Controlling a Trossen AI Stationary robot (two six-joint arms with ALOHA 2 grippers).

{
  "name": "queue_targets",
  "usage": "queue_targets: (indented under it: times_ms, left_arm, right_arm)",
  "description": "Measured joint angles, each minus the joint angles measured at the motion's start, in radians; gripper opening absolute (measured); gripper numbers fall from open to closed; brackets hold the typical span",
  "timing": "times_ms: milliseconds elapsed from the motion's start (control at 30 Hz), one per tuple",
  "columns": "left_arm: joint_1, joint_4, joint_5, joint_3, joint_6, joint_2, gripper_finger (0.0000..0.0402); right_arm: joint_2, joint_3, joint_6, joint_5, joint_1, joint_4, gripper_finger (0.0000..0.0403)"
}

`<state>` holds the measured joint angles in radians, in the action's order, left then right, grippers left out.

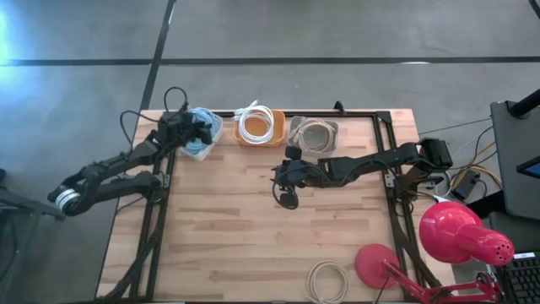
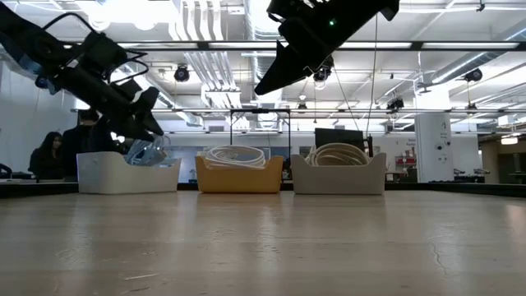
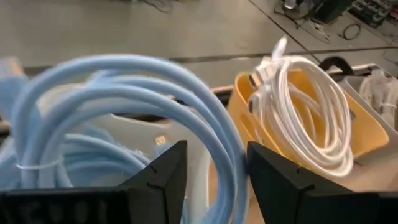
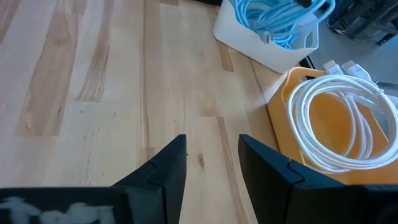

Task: Sort HDMI cables
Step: Put the light blue HDMI cable into the white bin

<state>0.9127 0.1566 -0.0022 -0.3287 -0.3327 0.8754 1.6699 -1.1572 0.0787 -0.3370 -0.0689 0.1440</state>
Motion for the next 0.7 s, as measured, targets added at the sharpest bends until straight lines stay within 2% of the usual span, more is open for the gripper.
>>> queue_targets:
  times_ms: [167, 400, 567, 700]
  left_arm:
    - [0.0, 0.001, -0.084, -0.02, 0.023, -0.012, 0.0161]
    - [0.0, -0.002, -0.078, -0.026, 0.045, -0.015, 0.016]
    - [0.0, -0.029, -0.169, -0.027, 0.035, -0.016, 0.0161]
    - [0.0, -0.104, -0.173, -0.029, 0.026, -0.017, 0.016]
  right_arm:
    - [0.0, 0.0, 0.0, 0.0, 0.0, 0.0, 0.0139]
    - [0.0, 0.0, 0.0, 0.0, 0.0, 0.001, 0.0139]
    - [0.0, 0.0, 0.0, 0.0, 0.0, 0.001, 0.0139]
    - [0.0, 0.0, 0.0, 0.001, 0.0, 0.0, 0.0139]
